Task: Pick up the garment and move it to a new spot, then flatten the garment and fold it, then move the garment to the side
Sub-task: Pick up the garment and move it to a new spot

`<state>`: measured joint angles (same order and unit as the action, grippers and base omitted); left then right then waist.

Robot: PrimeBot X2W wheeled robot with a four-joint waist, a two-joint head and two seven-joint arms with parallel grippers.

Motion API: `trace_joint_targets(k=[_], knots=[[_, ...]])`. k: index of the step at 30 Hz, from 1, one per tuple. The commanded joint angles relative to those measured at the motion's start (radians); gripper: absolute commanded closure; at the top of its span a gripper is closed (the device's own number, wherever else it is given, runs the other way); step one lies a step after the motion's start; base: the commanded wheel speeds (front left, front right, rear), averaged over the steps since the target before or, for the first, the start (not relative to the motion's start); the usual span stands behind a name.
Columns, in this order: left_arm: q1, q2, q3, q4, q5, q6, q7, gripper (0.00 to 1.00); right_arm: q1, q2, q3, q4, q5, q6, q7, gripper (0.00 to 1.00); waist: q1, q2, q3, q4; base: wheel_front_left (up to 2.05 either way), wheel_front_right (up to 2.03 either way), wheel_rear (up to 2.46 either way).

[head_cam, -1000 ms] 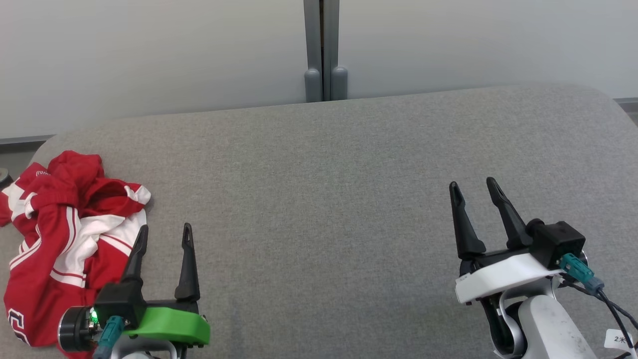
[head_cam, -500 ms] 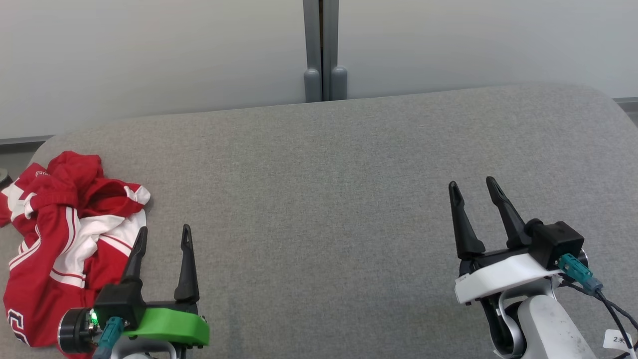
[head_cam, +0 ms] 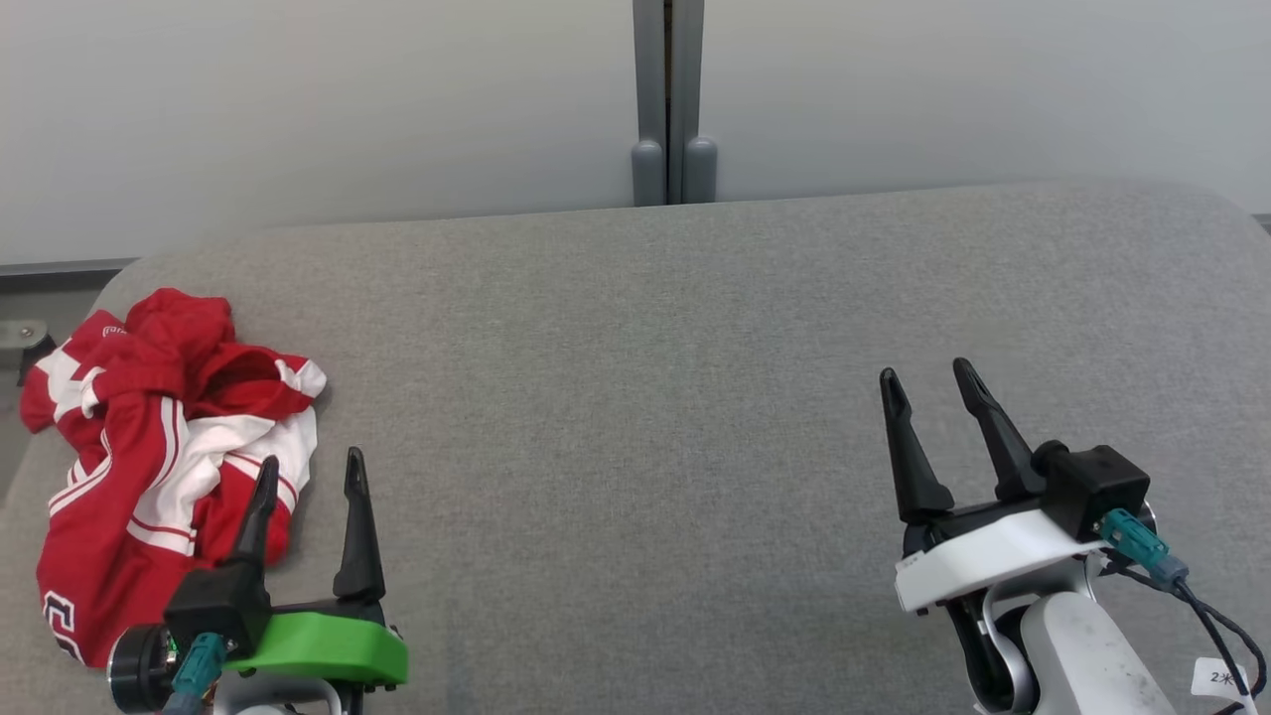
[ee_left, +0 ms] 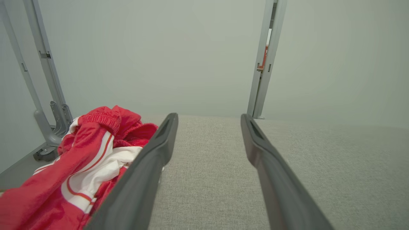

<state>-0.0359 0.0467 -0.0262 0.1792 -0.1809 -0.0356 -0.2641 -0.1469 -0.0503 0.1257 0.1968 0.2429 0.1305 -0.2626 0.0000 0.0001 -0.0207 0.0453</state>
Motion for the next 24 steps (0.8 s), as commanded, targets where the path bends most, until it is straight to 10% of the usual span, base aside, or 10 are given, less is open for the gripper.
trace_joint_targets(k=[1, 24], knots=[[-0.005, 0.007, 0.009, 0.002, -0.009, -0.001, -0.001, 0.00, 0.009, -0.001, 0.004, 0.001, 0.005, 0.000, -0.003, 0.00, 0.0000, -0.0001, -0.002, 0.025, 0.00, 0.00, 0.00], [0.000, 0.006, 0.086, 0.039, -0.034, -0.010, -0.001, 0.00, 0.017, -0.001, 0.072, 0.001, 0.069, 0.000, -0.003, 0.00, 0.0000, -0.0001, -0.003, 0.348, 0.00, 0.00, 0.00]])
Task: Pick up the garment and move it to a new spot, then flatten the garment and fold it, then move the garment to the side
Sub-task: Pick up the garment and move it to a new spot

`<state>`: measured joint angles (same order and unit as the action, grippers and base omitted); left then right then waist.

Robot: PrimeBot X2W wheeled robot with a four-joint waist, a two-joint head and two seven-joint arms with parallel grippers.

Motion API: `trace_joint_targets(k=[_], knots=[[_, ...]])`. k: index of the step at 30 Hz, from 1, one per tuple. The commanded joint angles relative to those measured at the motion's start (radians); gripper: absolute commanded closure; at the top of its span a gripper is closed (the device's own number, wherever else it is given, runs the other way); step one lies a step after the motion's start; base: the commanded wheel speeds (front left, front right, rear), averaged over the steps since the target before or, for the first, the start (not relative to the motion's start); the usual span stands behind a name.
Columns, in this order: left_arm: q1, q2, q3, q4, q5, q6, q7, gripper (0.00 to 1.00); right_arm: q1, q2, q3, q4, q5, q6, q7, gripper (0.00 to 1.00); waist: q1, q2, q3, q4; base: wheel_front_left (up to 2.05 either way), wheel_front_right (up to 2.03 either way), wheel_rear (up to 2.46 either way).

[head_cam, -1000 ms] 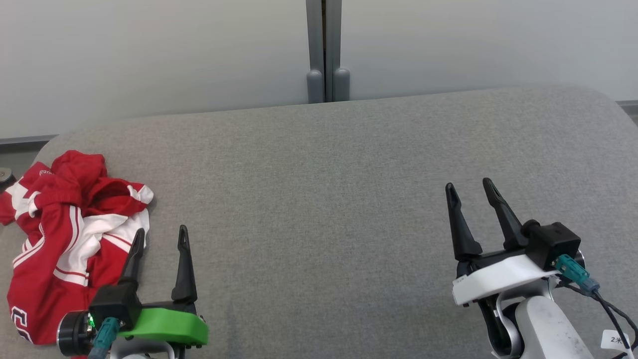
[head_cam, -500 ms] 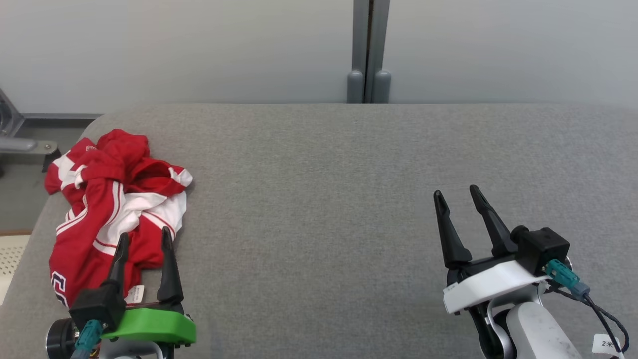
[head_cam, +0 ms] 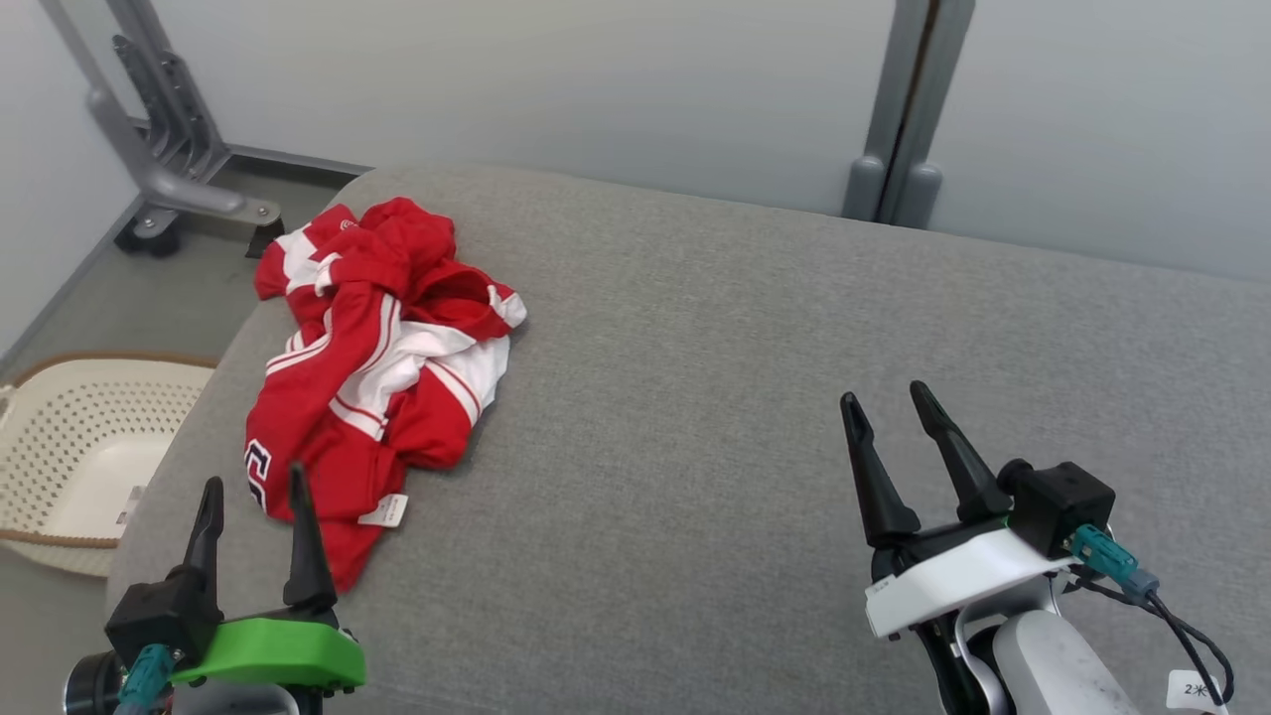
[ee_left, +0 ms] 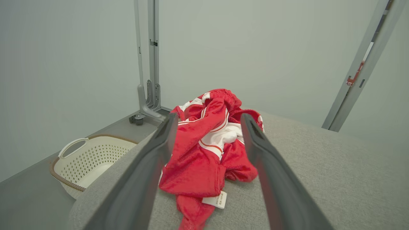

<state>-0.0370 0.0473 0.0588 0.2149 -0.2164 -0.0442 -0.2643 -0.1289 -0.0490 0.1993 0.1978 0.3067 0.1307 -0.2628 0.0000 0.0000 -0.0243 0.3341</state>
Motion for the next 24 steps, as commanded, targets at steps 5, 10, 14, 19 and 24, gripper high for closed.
trace_joint_targets(k=[5, 10, 14, 19, 24], knots=[[-0.005, 0.006, 0.025, 0.010, 0.008, -0.007, 0.000, 0.00, 0.002, -0.003, 0.011, 0.001, 0.015, 0.000, -0.003, 0.00, 0.0000, 0.0000, -0.002, 0.104, 0.00, 0.00, 0.00], [-0.004, 0.005, 0.032, 0.014, 0.010, -0.010, 0.000, 0.00, 0.002, -0.003, 0.017, 0.004, 0.021, 0.000, -0.003, 0.00, 0.0000, 0.0000, -0.004, 0.124, 0.00, 0.00, 0.00], [-0.008, 0.005, 0.039, 0.018, 0.010, -0.013, 0.000, 0.00, -0.006, -0.003, 0.020, 0.007, 0.025, 0.000, -0.003, 0.00, 0.0000, 0.0000, -0.003, 0.127, 0.00, 0.00, 0.00], [-0.021, 0.006, 0.032, 0.052, -0.054, -0.038, 0.000, 0.00, -0.007, -0.003, 0.030, 0.002, 0.031, 0.000, -0.003, 0.00, 0.0000, 0.0000, 0.001, 0.114, 0.00, 0.00, 0.00], [-0.072, 0.033, 0.035, 0.049, -0.090, -0.060, 0.026, 0.00, -0.013, -0.003, 0.040, -0.008, 0.024, 0.000, -0.003, 0.00, 0.0000, 0.0000, 0.012, 0.087, 0.00, 0.00, 0.00]])
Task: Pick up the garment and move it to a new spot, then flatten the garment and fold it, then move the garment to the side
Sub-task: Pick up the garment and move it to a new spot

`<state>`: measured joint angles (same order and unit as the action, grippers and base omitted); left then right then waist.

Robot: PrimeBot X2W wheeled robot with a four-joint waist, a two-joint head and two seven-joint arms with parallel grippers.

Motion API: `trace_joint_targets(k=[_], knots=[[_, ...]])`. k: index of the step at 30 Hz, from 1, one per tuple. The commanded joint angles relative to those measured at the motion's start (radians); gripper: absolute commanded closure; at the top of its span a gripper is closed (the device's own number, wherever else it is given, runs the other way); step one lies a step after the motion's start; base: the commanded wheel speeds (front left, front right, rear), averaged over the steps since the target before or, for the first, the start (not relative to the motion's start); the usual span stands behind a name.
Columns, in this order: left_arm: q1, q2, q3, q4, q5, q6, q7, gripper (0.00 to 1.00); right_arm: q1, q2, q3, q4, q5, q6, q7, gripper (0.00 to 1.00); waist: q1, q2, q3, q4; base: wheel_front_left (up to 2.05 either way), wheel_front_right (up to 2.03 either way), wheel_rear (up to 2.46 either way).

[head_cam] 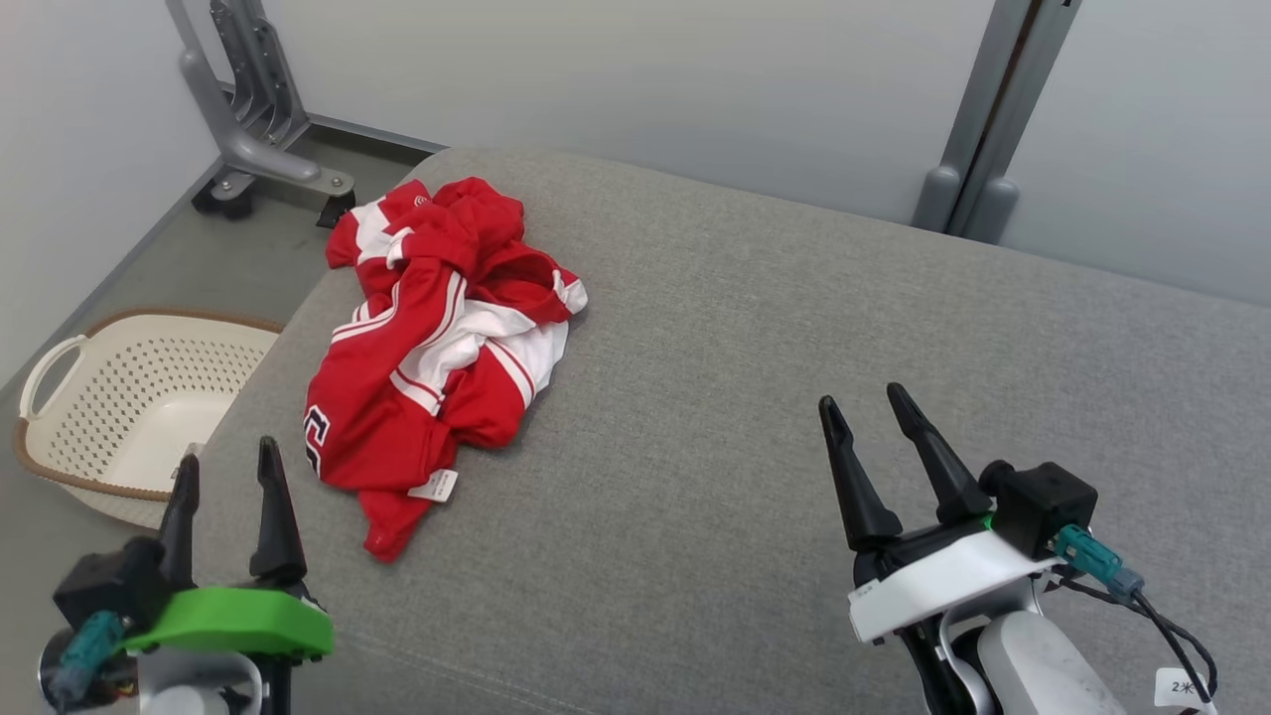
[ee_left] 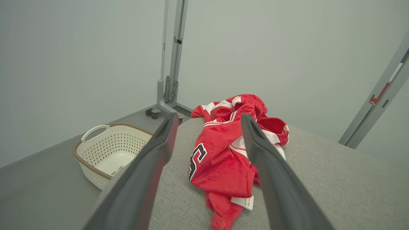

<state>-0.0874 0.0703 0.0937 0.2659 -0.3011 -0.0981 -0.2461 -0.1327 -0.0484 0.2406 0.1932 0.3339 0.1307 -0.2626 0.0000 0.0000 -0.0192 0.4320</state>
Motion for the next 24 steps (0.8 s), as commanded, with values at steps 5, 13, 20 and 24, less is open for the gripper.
trace_joint_targets(k=[5, 13, 20, 24], knots=[[-0.106, 0.076, 0.000, -0.023, -0.049, -0.017, 0.128, 0.00, -0.023, -0.004, 0.007, -0.010, -0.008, 0.000, -0.003, 0.00, 0.0000, 0.0000, 0.024, -0.059, 0.00, 0.00, 0.00], [-0.254, 0.205, 0.036, -0.024, -0.166, -0.025, 0.389, 0.00, -0.043, -0.007, 0.020, -0.018, -0.006, 0.000, -0.003, 0.00, 0.0000, 0.0000, 0.065, -0.180, 0.00, 0.00, 0.00], [-0.344, 0.323, 0.020, 0.074, -0.277, -0.033, 0.657, 0.00, -0.072, -0.012, 0.028, -0.025, -0.002, 0.000, -0.003, 0.00, 0.0000, 0.0000, 0.122, -0.304, 0.00, 0.00, 0.00], [-0.384, 0.377, -0.014, 0.128, -0.342, -0.034, 0.777, 0.00, -0.087, -0.013, 0.021, -0.031, -0.004, 0.000, -0.003, 0.00, 0.0000, 0.0000, 0.156, -0.362, 0.00, 0.00, 0.00]])
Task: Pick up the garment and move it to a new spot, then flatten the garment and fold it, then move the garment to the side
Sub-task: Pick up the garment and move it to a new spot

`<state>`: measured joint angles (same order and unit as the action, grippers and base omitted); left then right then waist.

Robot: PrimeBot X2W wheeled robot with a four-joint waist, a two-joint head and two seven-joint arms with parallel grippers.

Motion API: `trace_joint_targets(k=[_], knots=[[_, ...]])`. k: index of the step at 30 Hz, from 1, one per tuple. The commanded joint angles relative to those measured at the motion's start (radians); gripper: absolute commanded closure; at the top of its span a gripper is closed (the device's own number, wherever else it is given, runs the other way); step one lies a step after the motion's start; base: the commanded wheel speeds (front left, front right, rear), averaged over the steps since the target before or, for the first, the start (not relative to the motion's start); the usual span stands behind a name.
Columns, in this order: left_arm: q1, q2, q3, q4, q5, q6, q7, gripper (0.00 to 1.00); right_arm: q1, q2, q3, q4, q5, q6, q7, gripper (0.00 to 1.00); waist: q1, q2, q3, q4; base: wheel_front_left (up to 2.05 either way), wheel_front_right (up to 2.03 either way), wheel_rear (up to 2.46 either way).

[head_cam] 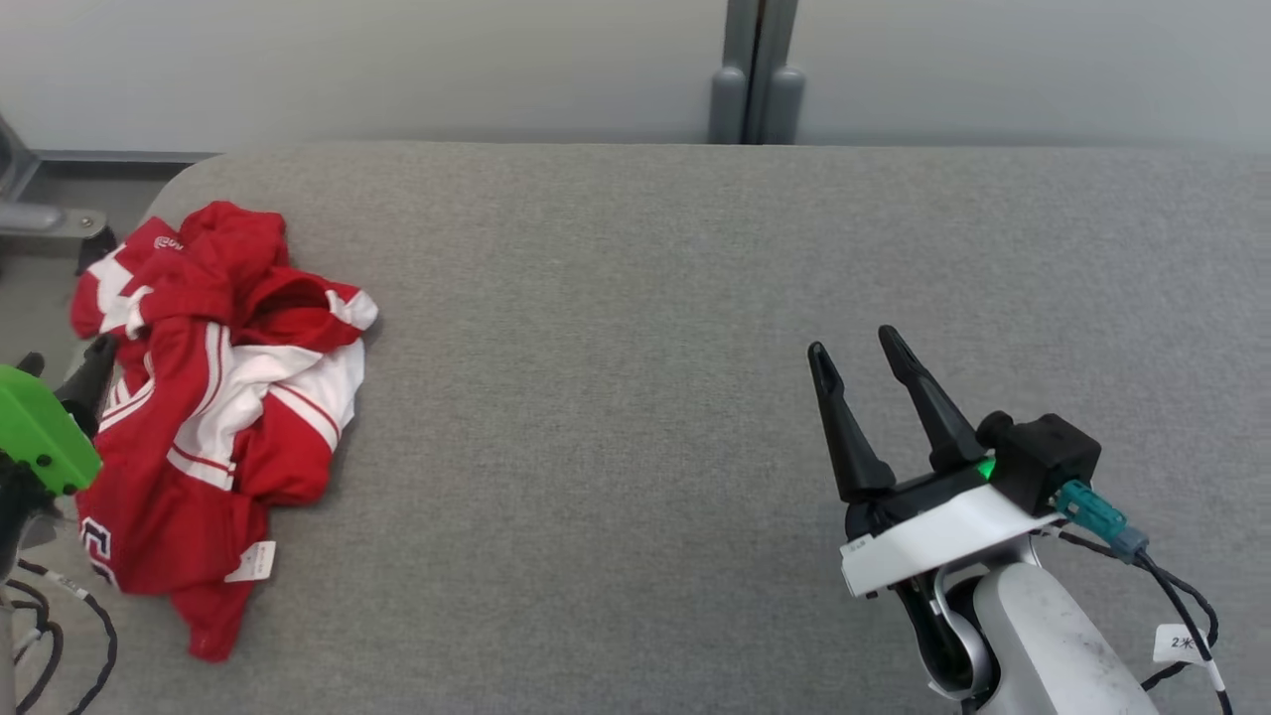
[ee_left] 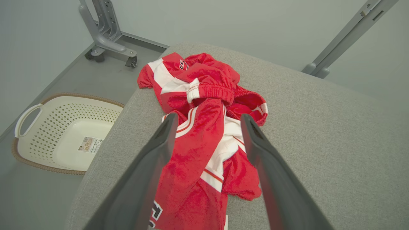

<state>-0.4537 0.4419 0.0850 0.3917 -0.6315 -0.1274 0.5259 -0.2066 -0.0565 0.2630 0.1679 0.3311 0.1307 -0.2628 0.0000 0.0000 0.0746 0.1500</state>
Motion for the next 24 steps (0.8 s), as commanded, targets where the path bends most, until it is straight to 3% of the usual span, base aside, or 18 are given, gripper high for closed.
trace_joint_targets(k=[1, 8, 16, 17, 18, 19, 24], knots=[[-0.028, 0.014, -0.013, 0.015, -0.026, -0.004, 0.024, 0.00, -0.014, -0.005, -0.004, -0.006, -0.002, 0.000, -0.003, 0.00, 0.0000, 0.0000, 0.069, -0.090, 0.00, 0.00, 0.00], [-0.085, 0.092, -0.039, 0.177, -0.046, -0.005, 0.087, 0.00, -0.044, -0.001, 0.005, -0.013, 0.005, 0.000, -0.003, 0.00, 0.0000, 0.0000, 0.116, -0.169, 0.00, 0.00, 0.00], [-0.104, 0.106, -0.043, 0.386, -0.050, 0.004, 0.068, 0.00, -0.062, 0.002, 0.004, -0.010, 0.015, 0.000, -0.003, 0.00, 0.0000, 0.0000, 0.144, -0.222, 0.00, 0.00, 0.00], [-0.107, 0.111, -0.044, 0.412, -0.042, 0.010, 0.061, 0.20, -0.063, 0.003, 0.003, -0.010, 0.017, 0.000, -0.003, 0.00, 0.0000, 0.0000, 0.145, -0.225, 0.00, 0.00, 0.00], [-0.111, 0.114, -0.047, 0.430, -0.037, 0.014, 0.053, 0.53, -0.063, 0.003, 0.003, -0.009, 0.017, 0.000, -0.003, 0.00, 0.0000, 0.0000, 0.146, -0.227, 0.00, 0.00, 0.00], [-0.115, 0.115, -0.050, 0.451, -0.033, 0.013, 0.043, 1.00, -0.063, 0.004, 0.002, -0.008, 0.018, 0.000, -0.003, 0.00, 0.0000, 0.0000, 0.145, -0.229, 0.00, 0.00, 0.00], [-0.137, 0.116, -0.066, 0.507, -0.031, 0.005, 0.007, 1.00, -0.049, 0.005, -0.001, -0.004, 0.020, 0.000, -0.003, 0.00, 0.0000, 0.0000, 0.126, -0.218, 0.00, 0.00, 0.00]])
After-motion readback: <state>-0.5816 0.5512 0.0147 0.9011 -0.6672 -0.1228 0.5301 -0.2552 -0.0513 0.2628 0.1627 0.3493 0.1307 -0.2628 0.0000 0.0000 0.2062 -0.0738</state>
